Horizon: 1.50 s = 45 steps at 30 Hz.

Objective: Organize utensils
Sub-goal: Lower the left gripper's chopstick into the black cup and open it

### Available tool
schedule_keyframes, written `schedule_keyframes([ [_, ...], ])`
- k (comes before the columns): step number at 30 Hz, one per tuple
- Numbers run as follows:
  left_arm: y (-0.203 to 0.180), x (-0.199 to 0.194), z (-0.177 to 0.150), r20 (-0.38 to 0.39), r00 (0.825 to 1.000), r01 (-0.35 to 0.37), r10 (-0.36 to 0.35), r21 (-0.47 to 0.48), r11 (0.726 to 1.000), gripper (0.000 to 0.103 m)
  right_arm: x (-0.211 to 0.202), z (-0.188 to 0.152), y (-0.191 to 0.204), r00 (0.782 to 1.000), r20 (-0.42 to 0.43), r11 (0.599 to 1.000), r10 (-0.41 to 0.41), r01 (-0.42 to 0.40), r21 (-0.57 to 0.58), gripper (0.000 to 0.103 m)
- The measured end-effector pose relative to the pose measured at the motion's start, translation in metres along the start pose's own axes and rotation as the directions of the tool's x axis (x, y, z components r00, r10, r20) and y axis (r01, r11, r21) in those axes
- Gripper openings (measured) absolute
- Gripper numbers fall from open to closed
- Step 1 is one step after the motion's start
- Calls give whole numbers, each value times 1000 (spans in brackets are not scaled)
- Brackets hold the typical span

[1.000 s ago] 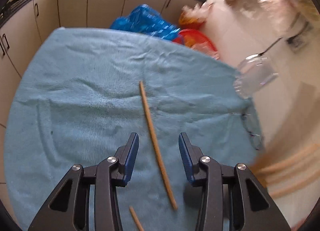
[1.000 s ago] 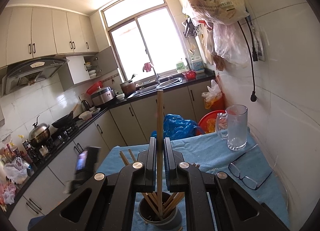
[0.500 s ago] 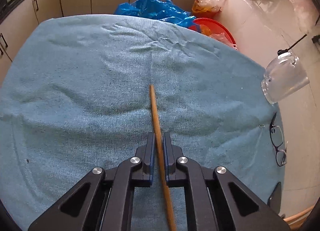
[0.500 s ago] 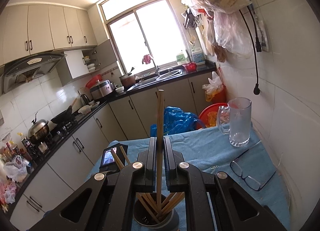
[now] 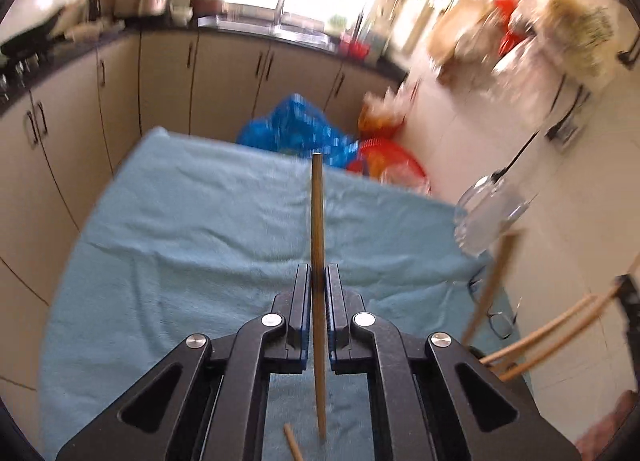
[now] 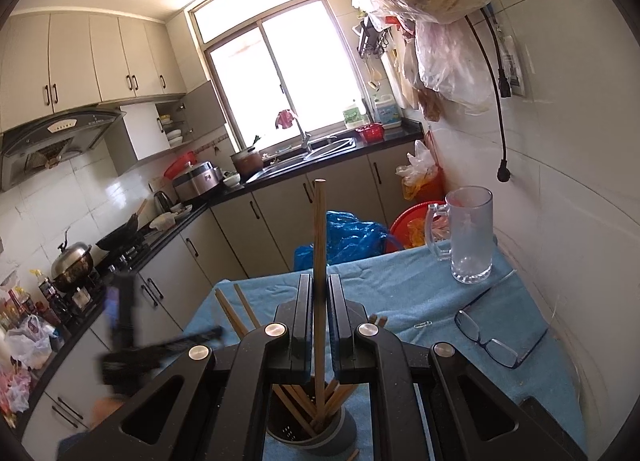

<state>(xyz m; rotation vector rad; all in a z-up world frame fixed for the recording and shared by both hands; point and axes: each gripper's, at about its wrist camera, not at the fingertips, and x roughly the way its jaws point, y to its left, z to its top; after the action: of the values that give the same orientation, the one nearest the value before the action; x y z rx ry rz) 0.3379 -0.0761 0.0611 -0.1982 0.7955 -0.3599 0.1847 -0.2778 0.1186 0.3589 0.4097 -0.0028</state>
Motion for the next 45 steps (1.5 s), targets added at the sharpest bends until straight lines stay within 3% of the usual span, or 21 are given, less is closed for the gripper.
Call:
schedule_keyframes([
  [11,-22,-95,14,172,983,52,-62,58,997,6,21,-29,9,996,-89,999,-31,28,-36,8],
  [22,-49,-145,17,211,961,166,-181,87,982,6,29,-42,5,988,-152,999,-33,26,-47,8],
  [29,-67,-143,17,194,954,215,-229,90,973,6,2,-35,2,995,-103,1000,4,-6,-21,17],
  [38,-90,-103,-1,107,971,202,-215,121,972,6,-38,-36,-15,998,-57,998,38,-35,53,18],
  [45,-92,-69,-22,32,982,182,-186,115,977,6,-52,-50,-33,996,-79,995,49,-41,94,22],
])
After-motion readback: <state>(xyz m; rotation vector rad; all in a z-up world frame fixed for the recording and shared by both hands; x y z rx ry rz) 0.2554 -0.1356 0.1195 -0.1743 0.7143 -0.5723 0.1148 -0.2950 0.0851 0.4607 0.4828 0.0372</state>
